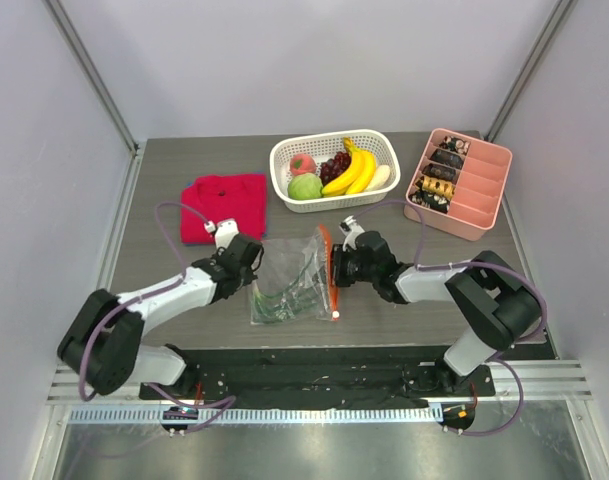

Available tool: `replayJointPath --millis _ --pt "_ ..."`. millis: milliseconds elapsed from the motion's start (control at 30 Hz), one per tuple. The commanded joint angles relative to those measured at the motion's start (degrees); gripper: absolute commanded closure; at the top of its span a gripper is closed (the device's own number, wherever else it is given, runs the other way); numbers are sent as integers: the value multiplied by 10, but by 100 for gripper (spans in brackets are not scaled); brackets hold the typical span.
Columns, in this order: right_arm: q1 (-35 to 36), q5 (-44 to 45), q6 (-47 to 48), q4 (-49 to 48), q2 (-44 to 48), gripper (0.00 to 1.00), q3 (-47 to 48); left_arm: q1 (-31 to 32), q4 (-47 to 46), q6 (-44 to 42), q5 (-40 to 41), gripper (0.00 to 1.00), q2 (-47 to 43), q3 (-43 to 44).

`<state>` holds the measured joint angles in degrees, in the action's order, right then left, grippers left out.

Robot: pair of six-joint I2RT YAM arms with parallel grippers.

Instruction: Open the zip-top bag and remove the fake food

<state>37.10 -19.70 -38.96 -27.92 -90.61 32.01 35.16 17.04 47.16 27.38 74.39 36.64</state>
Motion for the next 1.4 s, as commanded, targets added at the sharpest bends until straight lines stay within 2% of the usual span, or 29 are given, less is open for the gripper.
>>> replayJointPath --millis 0,67,133,300,433,667,767,800,833,867,900,967,1100,1233,1367 --pt "-3 -45 19 -56 -30 89 32 -12 -94 -12 -36 96 58 12" --pt "-4 -62 11 -66 -38 84 32 -11 -132 -9 -92 97 80 1" --pt "-4 -67 -12 -78 -41 72 25 -11 -166 -1 -121 97 90 -14" --pt "-3 -85 -72 -122 -48 49 1 -10 -200 14 -137 97 88 -41" --pt "-2 -88 -112 -159 -53 39 -13 -10 -211 17 -145 98 76 -58" --pt "-1 -103 -107 -149 -34 36 -18 -10 -189 15 -142 98 52 -59" --pt "-1 -103 -90 -109 10 37 -32 -10 -184 15 -138 98 43 -60" --pt "0 -91 -71 -64 23 38 -33 -10 -183 15 -138 98 37 -60" --pt "2 -84 -58 -37 35 41 -32 -10 -182 16 -138 98 37 -60" --pt "3 -79 -46 -18 58 51 -31 -10 -183 17 -140 98 36 -59" --pt "3 -76 -35 3 67 57 -32 -10 -185 18 -145 98 37 -59" --pt "3 -76 -30 10 85 63 -34 -10 -191 21 -152 98 39 -59" --pt "3 -80 -37 -5 71 59 -25 -10 -197 24 -169 99 49 -55" --pt "3 -94 -66 -50 33 46 -16 -10 -200 29 -176 99 45 -61" --pt "4 -81 -79 -78 0 41 -5 -10 -198 29 -173 98 23 -70"
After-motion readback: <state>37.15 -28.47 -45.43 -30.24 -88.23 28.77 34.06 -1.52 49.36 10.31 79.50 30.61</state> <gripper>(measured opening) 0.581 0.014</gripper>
